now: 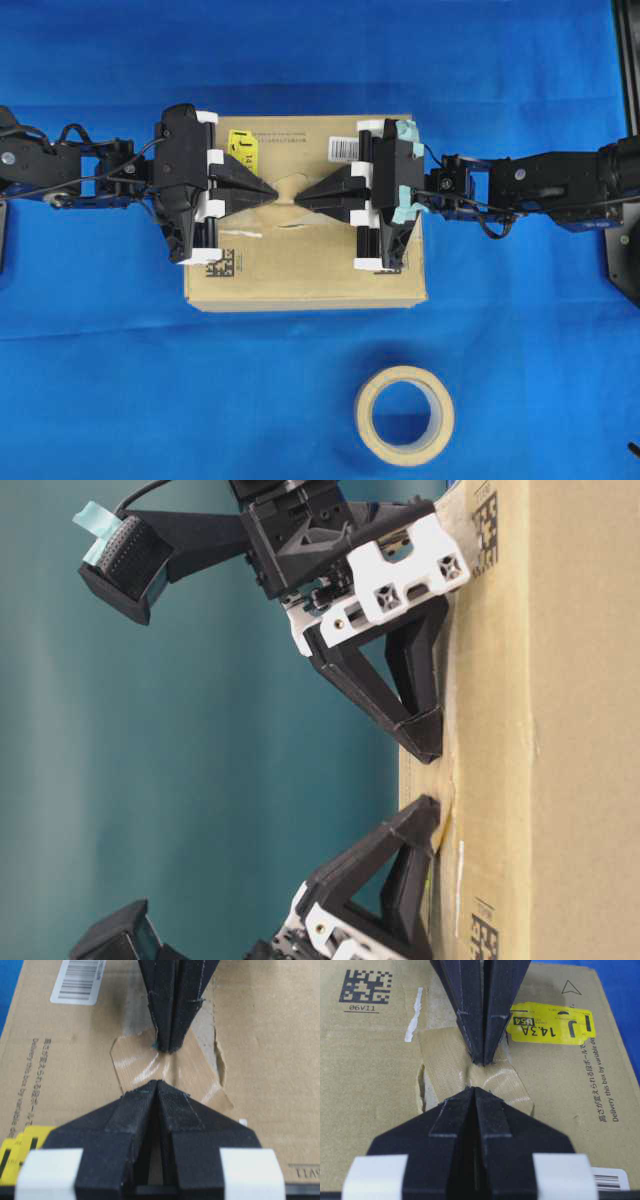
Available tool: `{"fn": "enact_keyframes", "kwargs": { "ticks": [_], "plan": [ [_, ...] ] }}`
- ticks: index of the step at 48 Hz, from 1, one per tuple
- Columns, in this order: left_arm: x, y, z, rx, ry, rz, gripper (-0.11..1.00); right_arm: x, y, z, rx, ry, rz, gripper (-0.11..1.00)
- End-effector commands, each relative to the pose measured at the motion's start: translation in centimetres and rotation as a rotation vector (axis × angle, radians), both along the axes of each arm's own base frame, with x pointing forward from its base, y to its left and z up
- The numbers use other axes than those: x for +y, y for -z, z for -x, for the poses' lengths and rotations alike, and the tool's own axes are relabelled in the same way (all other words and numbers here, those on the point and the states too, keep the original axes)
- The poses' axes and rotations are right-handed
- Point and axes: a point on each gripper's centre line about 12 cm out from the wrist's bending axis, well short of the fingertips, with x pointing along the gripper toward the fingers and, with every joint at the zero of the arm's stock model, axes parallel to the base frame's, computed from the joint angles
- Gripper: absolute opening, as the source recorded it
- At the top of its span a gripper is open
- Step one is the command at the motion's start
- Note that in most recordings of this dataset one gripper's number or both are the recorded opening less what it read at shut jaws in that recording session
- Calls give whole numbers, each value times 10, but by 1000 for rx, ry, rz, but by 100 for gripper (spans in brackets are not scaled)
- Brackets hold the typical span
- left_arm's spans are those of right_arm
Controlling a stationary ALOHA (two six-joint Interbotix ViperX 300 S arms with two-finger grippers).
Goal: Apply tape along the seams of the closed cardboard box to seal it securely.
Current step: 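Press the tape flat along the seam with both grippers facing each other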
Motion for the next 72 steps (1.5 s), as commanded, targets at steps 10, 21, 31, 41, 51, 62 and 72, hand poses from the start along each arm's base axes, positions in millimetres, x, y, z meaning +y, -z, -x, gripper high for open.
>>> {"fn": "enact_keyframes", "kwargs": {
  "ticks": [10, 21, 31, 41, 51, 62, 72],
  "plan": [
    [3, 4, -1, 7, -5, -6, 1, -6, -19, -9, -56, 24, -12, -2],
    [3, 3, -2, -7, -5, -9, 1, -13, -26, -16, -72, 43, -15, -2],
    [4, 2, -2, -20, -3, -16, 1, -14, -17, -21, -29, 42, -20, -2],
    [5, 9, 3, 2, -10, -9, 1, -13, 0, -26, 23, 41, -25, -2],
    [8, 26, 19, 60, -27, 2, 1, -13, 11, -11, 87, 51, -43, -2],
    [6, 35, 35, 92, -40, 23, 1, -14, 17, 11, 99, 85, -72, -2],
    [6, 27, 35, 37, -41, 20, 1, -14, 10, 16, 43, 93, -68, -2]
  ]
}}
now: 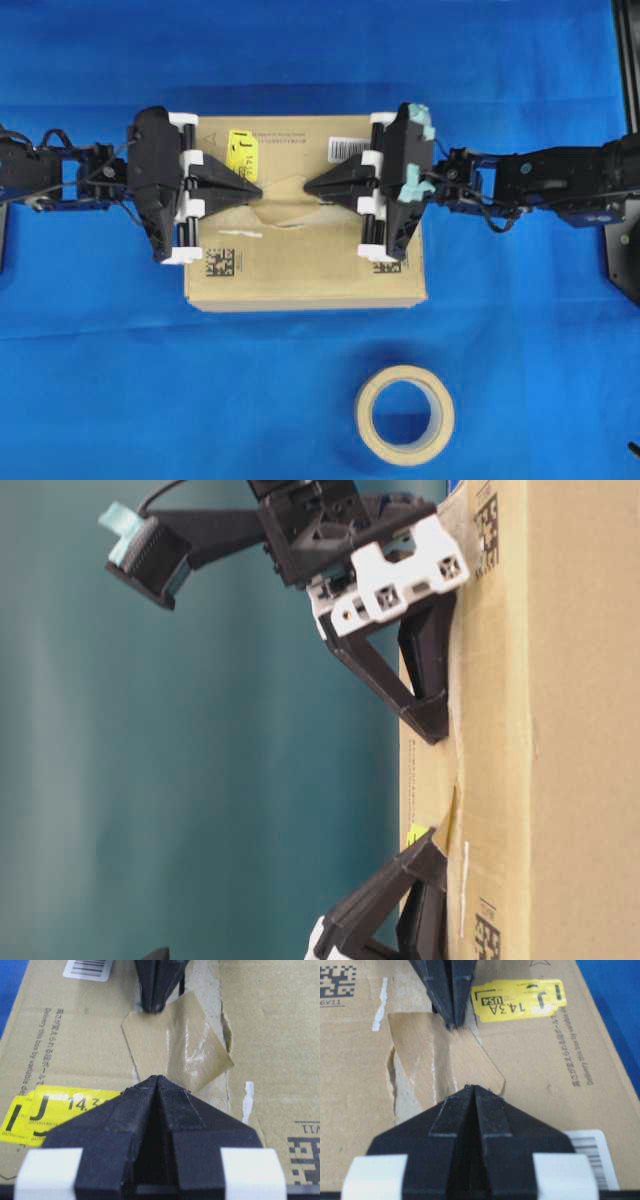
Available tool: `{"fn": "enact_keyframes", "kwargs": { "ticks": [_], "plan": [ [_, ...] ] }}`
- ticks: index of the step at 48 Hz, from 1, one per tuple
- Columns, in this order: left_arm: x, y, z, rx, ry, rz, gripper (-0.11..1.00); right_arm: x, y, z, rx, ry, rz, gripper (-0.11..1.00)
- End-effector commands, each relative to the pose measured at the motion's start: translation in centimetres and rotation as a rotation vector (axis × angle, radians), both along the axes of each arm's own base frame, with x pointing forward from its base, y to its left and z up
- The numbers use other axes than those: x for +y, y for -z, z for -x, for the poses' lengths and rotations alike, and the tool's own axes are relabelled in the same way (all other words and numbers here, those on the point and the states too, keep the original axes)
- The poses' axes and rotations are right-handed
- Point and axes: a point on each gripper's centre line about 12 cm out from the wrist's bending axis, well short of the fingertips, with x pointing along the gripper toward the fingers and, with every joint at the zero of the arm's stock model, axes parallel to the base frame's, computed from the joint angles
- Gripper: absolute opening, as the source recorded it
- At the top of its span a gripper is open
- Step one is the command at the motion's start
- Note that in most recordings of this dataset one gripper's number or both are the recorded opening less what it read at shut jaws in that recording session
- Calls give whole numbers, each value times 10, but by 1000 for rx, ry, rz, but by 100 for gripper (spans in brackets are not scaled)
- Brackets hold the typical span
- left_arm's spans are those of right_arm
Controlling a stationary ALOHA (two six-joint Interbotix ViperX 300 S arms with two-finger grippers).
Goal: Apply tape along the seams of the closed cardboard box to seal it securely.
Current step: 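Press the tape flat along the seam with both grippers facing each other, then squeeze the tape down with both grippers meeting at the seam center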
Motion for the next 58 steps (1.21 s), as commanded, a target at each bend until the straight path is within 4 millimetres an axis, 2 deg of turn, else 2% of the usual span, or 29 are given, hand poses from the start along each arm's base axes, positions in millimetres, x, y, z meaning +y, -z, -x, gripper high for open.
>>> {"fn": "enact_keyframes", "kwargs": {
  "ticks": [1, 11, 18, 26, 42, 50, 58],
  "plan": [
    [3, 5, 5, 7, -14, 3, 1, -1, -10, -2, -39, 4, 6, -2],
    [0, -22, -18, -96, 10, -22, 1, 3, -32, -20, -108, -25, 37, -2],
    [-10, -34, -31, -139, 43, -28, 1, 9, -37, -26, -126, -46, 47, -2],
    [-24, -32, -37, -134, 86, -26, 1, 21, -36, -30, -122, -76, 45, -2],
    [-24, -12, -38, -76, 85, -21, 1, 23, -20, -32, -85, -77, 35, -2],
    [-23, -6, -34, -54, 80, -18, 1, 22, -13, -29, -62, -69, 25, -2],
    [-24, 5, -21, -6, 76, -4, 1, 22, -9, -23, -39, -65, 13, -2]
  ]
}}
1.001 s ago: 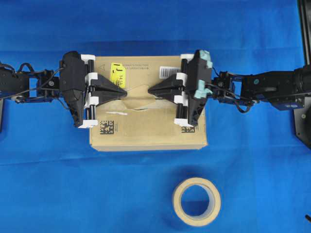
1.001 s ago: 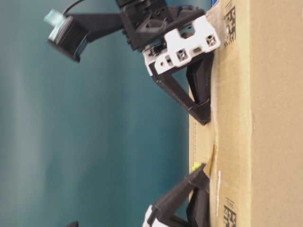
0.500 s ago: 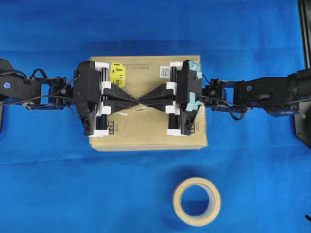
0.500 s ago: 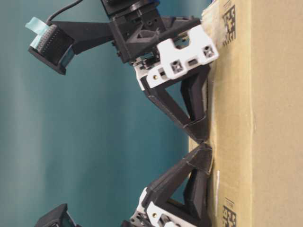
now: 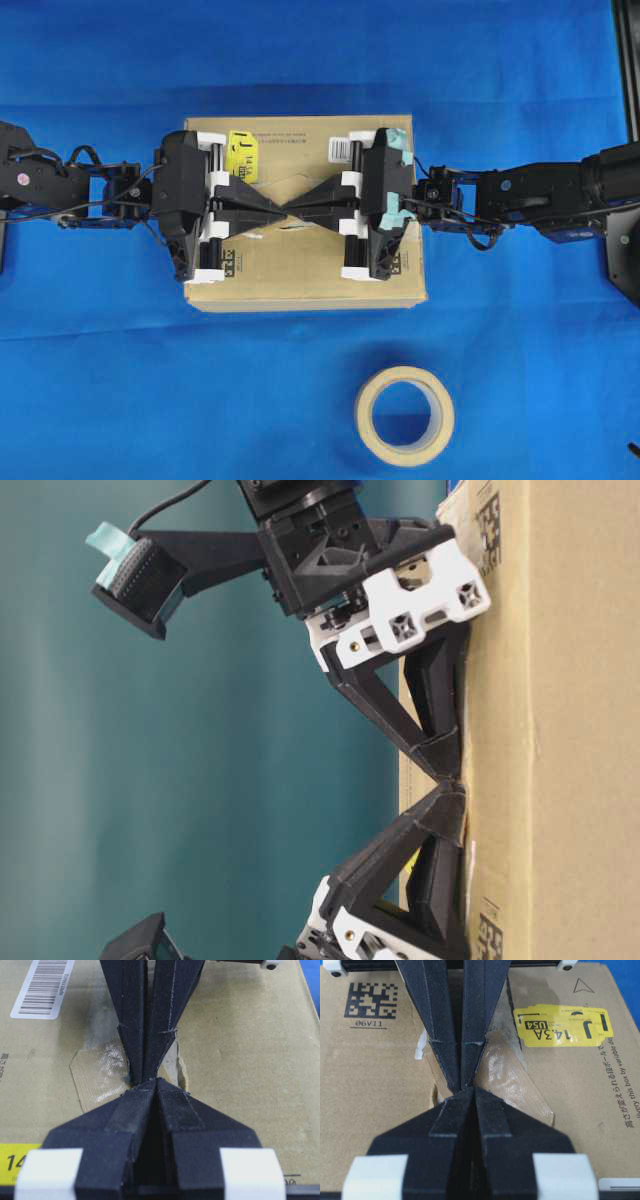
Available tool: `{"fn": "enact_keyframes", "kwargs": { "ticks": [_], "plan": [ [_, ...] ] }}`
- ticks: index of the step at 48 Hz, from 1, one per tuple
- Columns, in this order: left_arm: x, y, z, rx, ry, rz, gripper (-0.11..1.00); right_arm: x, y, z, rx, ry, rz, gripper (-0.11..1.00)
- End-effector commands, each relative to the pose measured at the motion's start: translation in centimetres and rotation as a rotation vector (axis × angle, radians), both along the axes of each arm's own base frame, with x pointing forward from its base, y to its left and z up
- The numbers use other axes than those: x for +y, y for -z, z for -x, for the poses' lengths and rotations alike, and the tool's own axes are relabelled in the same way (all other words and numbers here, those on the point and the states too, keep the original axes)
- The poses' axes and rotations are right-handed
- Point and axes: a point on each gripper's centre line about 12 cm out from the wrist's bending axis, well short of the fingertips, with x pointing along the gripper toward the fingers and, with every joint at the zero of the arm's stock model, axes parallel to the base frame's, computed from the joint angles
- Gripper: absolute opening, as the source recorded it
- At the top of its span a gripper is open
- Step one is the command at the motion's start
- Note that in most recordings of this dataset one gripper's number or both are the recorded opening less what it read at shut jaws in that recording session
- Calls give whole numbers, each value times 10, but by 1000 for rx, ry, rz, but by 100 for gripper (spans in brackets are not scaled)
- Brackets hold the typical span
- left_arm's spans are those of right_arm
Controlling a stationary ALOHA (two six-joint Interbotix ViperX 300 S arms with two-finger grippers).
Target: Apply tape along the seams of the closed cardboard box to seal it securely.
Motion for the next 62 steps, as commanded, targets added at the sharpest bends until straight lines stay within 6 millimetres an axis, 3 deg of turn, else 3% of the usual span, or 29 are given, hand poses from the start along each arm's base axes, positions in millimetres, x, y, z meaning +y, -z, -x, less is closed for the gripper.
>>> {"fn": "enact_keyframes", "kwargs": {
  "ticks": [1, 19, 33, 38, 50, 56, 62],
  "plan": [
    [-2, 8, 11, 40, 6, 4, 1, 1, -4, 2, -2, -1, -6, -2],
    [-19, 19, 43, 81, 56, 5, 1, 1, 4, 28, 34, 20, -27, -2],
    [-25, 14, 50, 49, 78, 3, 1, -1, 1, 44, 22, 41, -42, -2],
    [-24, -8, 52, -23, 77, 0, 1, 0, -17, 47, -29, 37, -39, -2],
    [-12, -95, 64, -264, 46, -17, 1, 2, -97, 52, -213, 0, 7, -2],
    [-8, -115, 84, -296, 39, -31, 1, 4, -121, 67, -240, -22, 32, -2],
    [-8, -122, 114, -306, 39, -29, 1, 6, -129, 91, -231, -34, 34, -2]
  ]
}}
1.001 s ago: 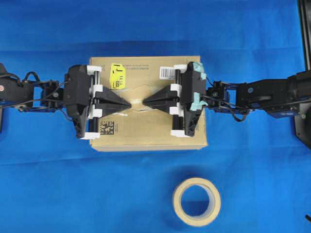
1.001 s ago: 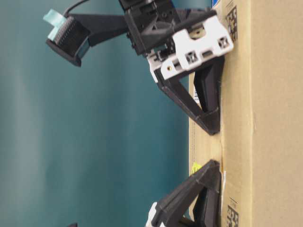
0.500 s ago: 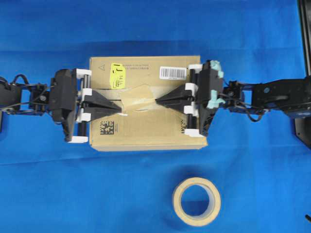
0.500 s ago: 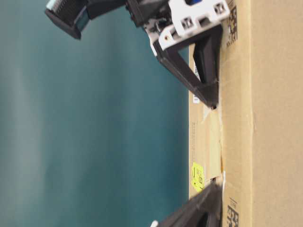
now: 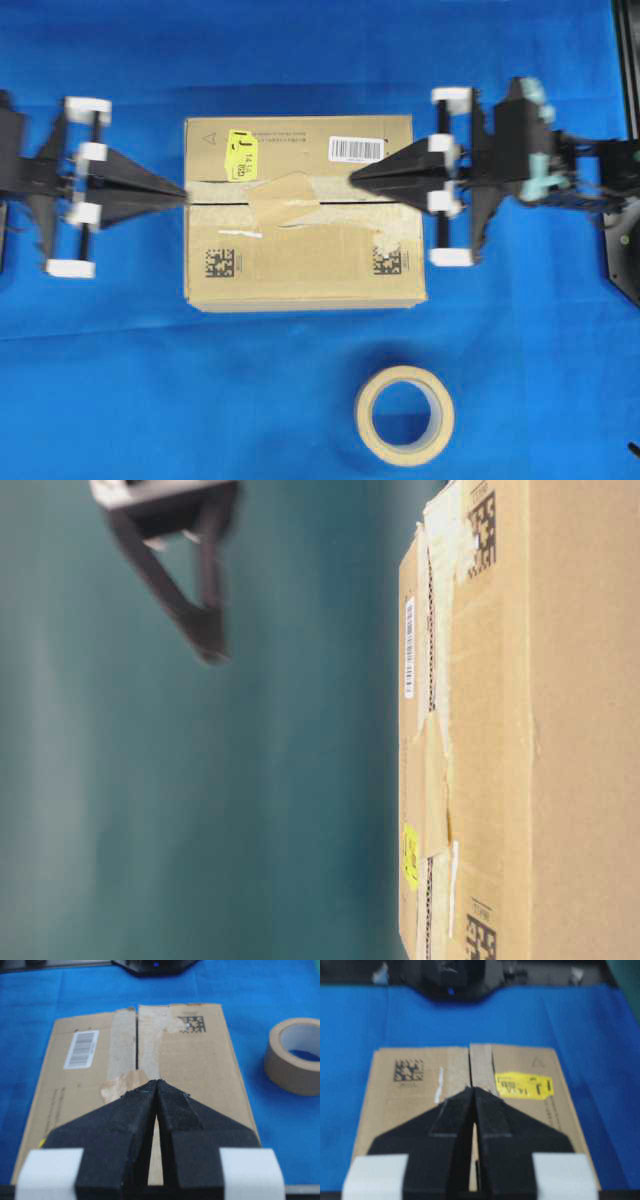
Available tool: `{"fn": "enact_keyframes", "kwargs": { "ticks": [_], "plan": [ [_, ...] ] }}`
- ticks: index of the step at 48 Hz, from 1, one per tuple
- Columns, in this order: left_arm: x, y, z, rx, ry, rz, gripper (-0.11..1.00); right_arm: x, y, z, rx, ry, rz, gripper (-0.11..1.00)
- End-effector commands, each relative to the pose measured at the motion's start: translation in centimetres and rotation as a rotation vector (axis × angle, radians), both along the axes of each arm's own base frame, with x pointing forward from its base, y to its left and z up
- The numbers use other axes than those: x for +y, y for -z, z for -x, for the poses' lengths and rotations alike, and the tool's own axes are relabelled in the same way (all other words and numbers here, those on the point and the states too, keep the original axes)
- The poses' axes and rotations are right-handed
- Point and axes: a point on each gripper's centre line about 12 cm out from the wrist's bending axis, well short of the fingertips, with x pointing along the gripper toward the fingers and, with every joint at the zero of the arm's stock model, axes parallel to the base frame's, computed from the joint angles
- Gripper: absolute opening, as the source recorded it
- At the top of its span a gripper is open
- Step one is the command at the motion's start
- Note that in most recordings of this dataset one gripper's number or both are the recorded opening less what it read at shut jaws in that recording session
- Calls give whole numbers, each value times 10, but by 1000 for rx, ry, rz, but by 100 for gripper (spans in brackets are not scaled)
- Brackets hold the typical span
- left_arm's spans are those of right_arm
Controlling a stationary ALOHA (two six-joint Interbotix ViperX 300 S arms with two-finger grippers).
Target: Apply tape along the seams of the closed cardboard box to seal it securely.
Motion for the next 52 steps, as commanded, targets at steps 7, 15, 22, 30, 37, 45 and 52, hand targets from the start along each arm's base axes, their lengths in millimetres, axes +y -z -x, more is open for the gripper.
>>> {"fn": "enact_keyframes", "kwargs": {
  "ticks": [7, 15, 22, 30, 37, 45, 52],
  "plan": [
    [0, -19, 55, -51, 2, 12, 1, 3, -18, 49, -37, -16, -2, -2],
    [3, -17, 90, -60, -15, 16, 1, 6, -16, 92, -46, -30, -7, -2],
    [6, -2, 108, -15, -39, 20, 1, 7, -1, 119, -21, -40, -10, -2],
    [7, 17, 113, 30, -46, 31, 1, 7, 31, 139, 25, -39, -12, -2],
    [7, 35, 110, 80, -51, 46, 1, 7, 57, 145, 76, -33, -15, -2],
    [6, 42, 107, 88, -44, 49, 1, 6, 72, 143, 106, -23, -14, -2],
    [6, 42, 107, 89, -44, 49, 1, 5, 79, 140, 124, -17, -14, -2]
  ]
}}
